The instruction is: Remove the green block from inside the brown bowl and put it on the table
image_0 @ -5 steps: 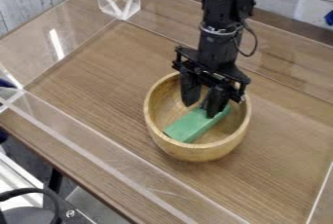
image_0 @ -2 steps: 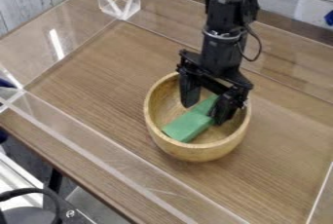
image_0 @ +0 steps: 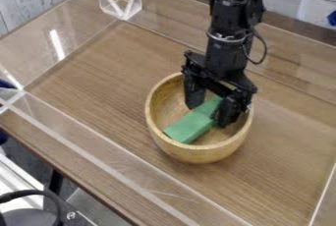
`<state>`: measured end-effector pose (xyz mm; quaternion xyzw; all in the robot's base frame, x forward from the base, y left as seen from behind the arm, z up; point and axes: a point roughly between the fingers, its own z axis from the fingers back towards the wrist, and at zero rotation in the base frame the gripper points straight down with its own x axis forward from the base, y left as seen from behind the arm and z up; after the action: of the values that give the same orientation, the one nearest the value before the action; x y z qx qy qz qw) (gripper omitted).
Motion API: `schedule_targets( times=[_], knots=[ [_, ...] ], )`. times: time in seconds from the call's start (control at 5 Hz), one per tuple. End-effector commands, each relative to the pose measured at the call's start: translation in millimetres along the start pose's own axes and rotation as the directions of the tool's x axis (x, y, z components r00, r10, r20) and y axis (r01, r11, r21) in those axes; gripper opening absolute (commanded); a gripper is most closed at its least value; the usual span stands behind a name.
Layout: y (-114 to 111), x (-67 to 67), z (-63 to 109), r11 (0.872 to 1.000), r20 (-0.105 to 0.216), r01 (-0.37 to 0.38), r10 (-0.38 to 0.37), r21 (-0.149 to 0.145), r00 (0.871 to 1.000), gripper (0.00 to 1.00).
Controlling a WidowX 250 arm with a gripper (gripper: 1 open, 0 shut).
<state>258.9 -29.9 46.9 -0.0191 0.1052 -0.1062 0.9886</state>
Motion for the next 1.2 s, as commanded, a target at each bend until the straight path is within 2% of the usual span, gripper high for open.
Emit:
schedule_targets(
  times=[0.0, 1.0],
  knots=[
    [-1.3, 4.5, 23.5, 1.0, 0.101, 0.024, -0.025, 0.018, 0.995, 1.0],
    [-1.6, 3.2, 22.7, 0.997, 0.132, 0.067, -0.071, 0.035, 0.989, 1.0]
  ],
)
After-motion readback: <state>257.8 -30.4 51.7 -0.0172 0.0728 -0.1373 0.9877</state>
